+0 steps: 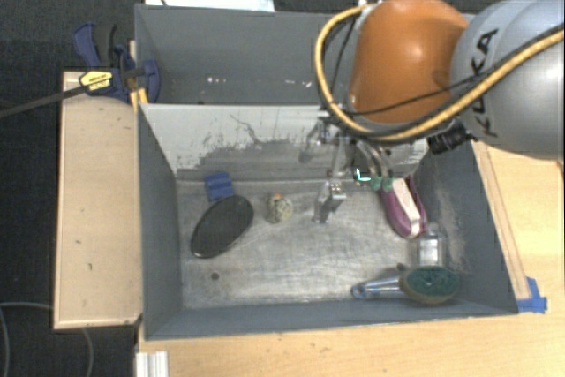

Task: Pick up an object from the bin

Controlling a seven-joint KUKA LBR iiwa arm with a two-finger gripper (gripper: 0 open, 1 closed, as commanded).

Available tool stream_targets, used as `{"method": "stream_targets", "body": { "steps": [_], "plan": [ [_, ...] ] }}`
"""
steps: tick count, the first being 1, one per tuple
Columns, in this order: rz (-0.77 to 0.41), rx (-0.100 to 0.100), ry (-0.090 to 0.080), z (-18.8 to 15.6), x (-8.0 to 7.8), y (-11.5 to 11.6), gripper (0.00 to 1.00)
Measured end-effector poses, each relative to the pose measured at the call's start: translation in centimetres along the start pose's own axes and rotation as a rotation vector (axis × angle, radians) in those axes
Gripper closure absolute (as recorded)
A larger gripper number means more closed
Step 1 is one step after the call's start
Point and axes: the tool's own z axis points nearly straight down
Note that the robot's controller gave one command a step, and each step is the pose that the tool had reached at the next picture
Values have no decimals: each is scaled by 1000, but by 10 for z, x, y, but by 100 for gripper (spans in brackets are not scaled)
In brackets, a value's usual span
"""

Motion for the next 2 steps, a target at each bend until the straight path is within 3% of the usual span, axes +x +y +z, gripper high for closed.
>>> {"method": "stream_targets", "body": {
  "steps": [1,2],
  "plan": [
    [-39,0,3,163,66,47,0],
    [-228,12,-3,151,27,114,0]
  ]
}}
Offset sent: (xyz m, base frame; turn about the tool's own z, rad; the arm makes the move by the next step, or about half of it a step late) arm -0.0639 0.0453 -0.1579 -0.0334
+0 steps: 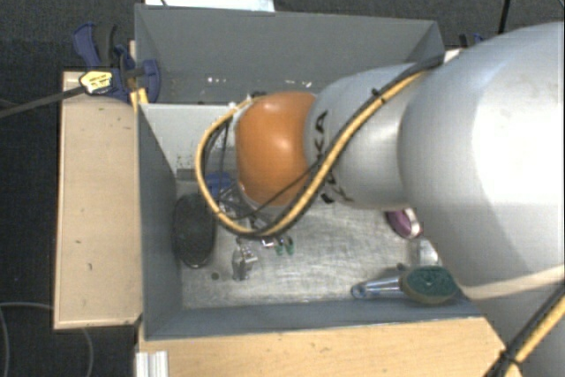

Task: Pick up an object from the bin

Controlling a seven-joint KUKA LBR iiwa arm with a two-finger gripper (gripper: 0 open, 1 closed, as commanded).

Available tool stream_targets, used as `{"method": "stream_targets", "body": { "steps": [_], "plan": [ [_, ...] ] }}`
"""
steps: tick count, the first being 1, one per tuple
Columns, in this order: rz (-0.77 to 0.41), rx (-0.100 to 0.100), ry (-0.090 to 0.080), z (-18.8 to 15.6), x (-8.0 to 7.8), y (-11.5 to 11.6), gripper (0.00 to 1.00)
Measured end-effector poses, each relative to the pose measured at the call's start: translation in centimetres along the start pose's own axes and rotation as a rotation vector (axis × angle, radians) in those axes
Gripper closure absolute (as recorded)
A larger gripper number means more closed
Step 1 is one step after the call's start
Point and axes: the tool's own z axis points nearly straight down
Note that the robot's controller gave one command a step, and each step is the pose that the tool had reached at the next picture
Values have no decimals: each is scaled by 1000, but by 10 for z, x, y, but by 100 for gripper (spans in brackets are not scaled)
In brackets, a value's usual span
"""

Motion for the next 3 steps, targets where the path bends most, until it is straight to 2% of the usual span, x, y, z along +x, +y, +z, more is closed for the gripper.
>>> {"method": "stream_targets", "body": {
  "steps": [1,2,3],
  "plan": [
    [7,-8,-4,1,-11,11,0],
    [6,-11,-4,2,-12,15,100],
    [-266,-10,-13,-139,-8,7,100]
  ]
}}
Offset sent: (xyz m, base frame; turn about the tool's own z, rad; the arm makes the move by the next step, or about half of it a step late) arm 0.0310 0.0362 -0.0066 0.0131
